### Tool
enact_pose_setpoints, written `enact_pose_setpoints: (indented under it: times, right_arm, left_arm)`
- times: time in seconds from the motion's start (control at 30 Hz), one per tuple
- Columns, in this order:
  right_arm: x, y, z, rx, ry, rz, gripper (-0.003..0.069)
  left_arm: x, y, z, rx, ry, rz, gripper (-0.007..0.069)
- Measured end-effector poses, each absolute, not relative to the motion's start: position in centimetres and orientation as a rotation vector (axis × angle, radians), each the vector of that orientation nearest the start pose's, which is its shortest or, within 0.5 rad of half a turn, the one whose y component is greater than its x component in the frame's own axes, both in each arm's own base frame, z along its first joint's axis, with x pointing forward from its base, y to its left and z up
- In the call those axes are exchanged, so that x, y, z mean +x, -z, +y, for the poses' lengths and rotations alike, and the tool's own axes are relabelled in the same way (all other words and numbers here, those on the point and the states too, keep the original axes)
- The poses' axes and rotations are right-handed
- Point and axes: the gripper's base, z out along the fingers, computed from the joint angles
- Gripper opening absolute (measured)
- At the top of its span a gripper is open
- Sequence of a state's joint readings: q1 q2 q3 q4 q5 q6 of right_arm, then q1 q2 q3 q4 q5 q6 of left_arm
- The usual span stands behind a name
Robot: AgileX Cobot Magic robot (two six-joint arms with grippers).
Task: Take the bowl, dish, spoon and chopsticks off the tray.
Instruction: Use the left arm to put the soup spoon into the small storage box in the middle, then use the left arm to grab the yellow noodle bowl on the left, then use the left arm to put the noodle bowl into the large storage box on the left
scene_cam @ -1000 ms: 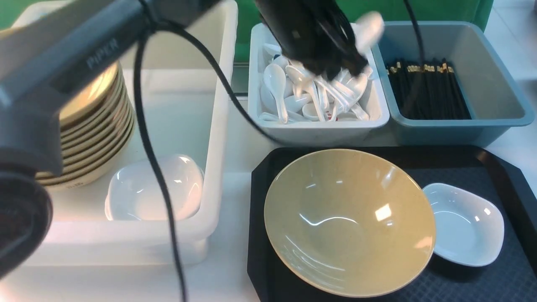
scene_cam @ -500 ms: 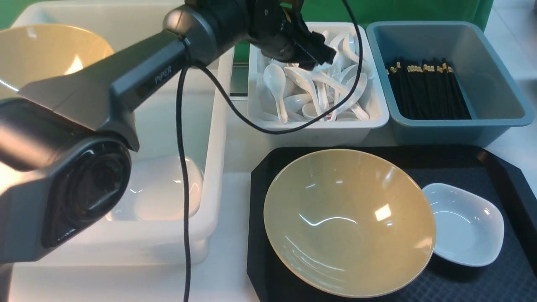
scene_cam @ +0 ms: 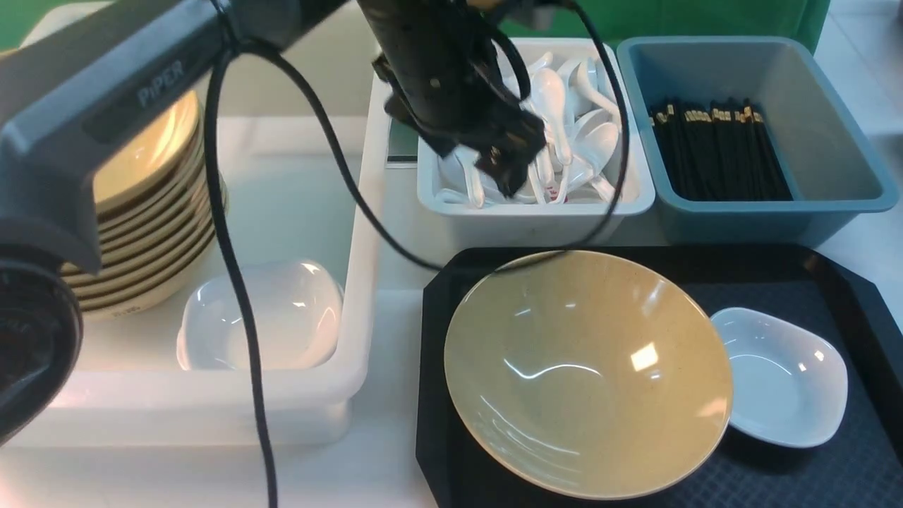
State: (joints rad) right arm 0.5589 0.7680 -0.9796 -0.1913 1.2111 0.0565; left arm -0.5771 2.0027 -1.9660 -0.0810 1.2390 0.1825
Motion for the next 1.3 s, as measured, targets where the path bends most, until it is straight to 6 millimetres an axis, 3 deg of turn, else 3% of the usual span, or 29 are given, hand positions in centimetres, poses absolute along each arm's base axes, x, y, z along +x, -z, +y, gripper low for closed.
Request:
enact_pose_setpoints:
  times: [0.3,0.43,0.57,0.7,0.77,0.83,0.93,1.1,1.13,1.17,1.2,1.23,1.3]
  right_arm:
    - [10.4,-37.2,4.6,-0.616,-0.022,2.364,0.0542]
    - [10.5,-37.3,4.7,-0.615,-0.027,2.353,0.0542]
    - [10.5,-37.3,4.7,-0.614,-0.029,2.347,0.0542]
    - [10.5,-37.3,4.7,-0.615,-0.032,2.346,0.0538]
    - [10.5,-37.3,4.7,-0.618,-0.034,2.344,0.0526]
    - [10.5,-37.3,4.8,-0.618,-0.036,2.344,0.0499]
    - [10.5,-37.3,4.8,-0.658,-0.037,2.335,0.0386]
    - [10.5,-38.0,5.7,-0.778,-0.101,2.299,0.0153]
    - [10.5,-38.0,5.8,-0.786,-0.106,2.297,0.0141]
    - [10.9,-38.6,6.6,-0.844,-0.150,2.277,0.0078]
    - [11.1,-38.9,6.8,-0.857,-0.166,2.263,0.0062]
    - [11.8,-39.9,8.1,-0.932,-0.241,2.226,0.0036]
    - [12.9,-40.7,9.3,-0.995,-0.287,2.193,0.0034]
  left_arm:
    - [34.6,-24.0,-24.2,1.060,0.204,2.742,0.0579]
    - [34.3,-22.4,-24.3,1.040,0.244,2.746,0.0571]
    - [33.7,-21.2,-24.6,1.019,0.294,2.760,0.0482]
    - [33.3,-21.0,-25.7,1.021,0.341,2.731,0.0185]
    - [33.3,-20.8,-26.1,1.000,0.382,2.732,0.0080]
    - [33.2,-20.9,-26.4,0.978,0.424,2.735,0.0053]
    - [32.9,-21.8,-26.4,0.974,0.450,2.722,0.0039]
    - [31.5,-26.9,-25.2,1.003,0.438,2.607,0.0002]
    - [31.3,-27.3,-25.1,1.002,0.440,2.600,0.0002]
    - [30.8,-30.0,-23.8,1.015,0.392,2.521,0.0008]
    - [30.6,-30.7,-23.4,1.012,0.384,2.510,0.0008]
    - [29.7,-33.8,-21.2,0.962,0.391,2.468,0.0007]
    - [28.9,-36.5,-19.1,0.896,0.399,2.429,0.0006]
